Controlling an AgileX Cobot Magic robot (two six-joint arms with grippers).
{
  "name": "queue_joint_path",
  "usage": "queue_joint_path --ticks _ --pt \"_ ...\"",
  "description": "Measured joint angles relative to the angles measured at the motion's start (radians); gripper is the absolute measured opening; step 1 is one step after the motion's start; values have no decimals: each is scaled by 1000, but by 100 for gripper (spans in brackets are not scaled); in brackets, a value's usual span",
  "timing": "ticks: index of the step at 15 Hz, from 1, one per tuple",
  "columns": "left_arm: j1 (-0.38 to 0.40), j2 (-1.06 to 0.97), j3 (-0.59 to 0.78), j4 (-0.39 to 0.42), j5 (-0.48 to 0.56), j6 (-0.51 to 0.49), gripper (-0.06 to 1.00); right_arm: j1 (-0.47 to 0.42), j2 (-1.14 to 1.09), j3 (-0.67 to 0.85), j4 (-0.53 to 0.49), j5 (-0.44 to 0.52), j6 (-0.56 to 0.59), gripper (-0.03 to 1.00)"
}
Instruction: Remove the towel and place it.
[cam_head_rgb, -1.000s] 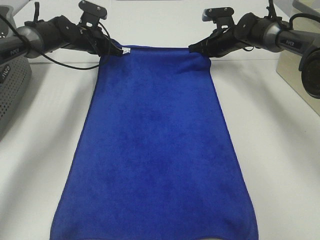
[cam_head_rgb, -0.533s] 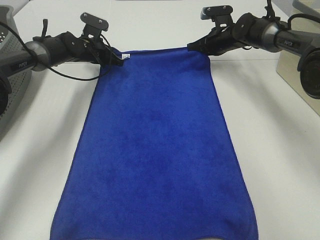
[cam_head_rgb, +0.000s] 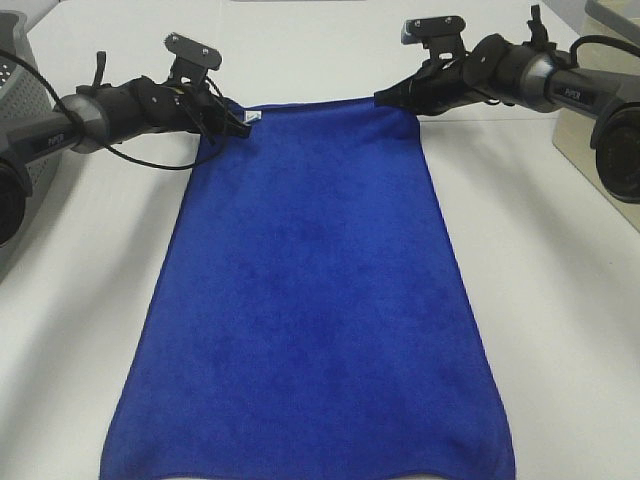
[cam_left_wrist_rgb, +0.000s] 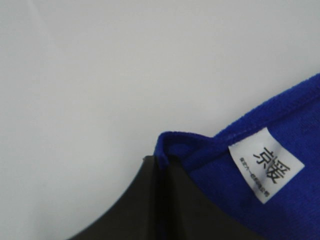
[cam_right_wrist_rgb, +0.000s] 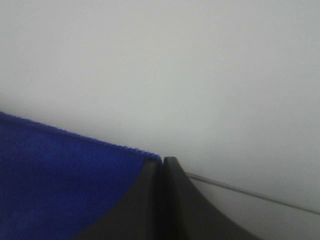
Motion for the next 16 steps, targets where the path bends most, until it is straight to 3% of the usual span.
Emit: queue_joint_path --ticks 2,3,5,7,9,11,13,15,16 --pt "1 0 0 7 -5 0 2 -4 15 0 4 -16 0 11" --pt "4 0 0 10 -16 0 5 -11 22 0 25 -34 0 28" --pt "4 0 0 10 -24 0 12 -14 22 0 30 -49 0 43" --pt "5 0 0 6 -35 0 35 -14 22 0 30 -53 0 57" --pt "5 0 0 -10 -57 0 62 -14 22 0 30 -55 0 60" --pt "5 0 0 -15 -71 0 75 -14 13 0 30 -44 -1 61" --pt "5 -13 0 -15 -60 0 78 -15 -25 0 30 13 -7 61" --pt "5 -89 0 -14 87 0 78 -15 -114 0 29 172 -19 61" --pt "5 -138 0 -13 208 -1 78 -15 -160 0 29 262 -17 62"
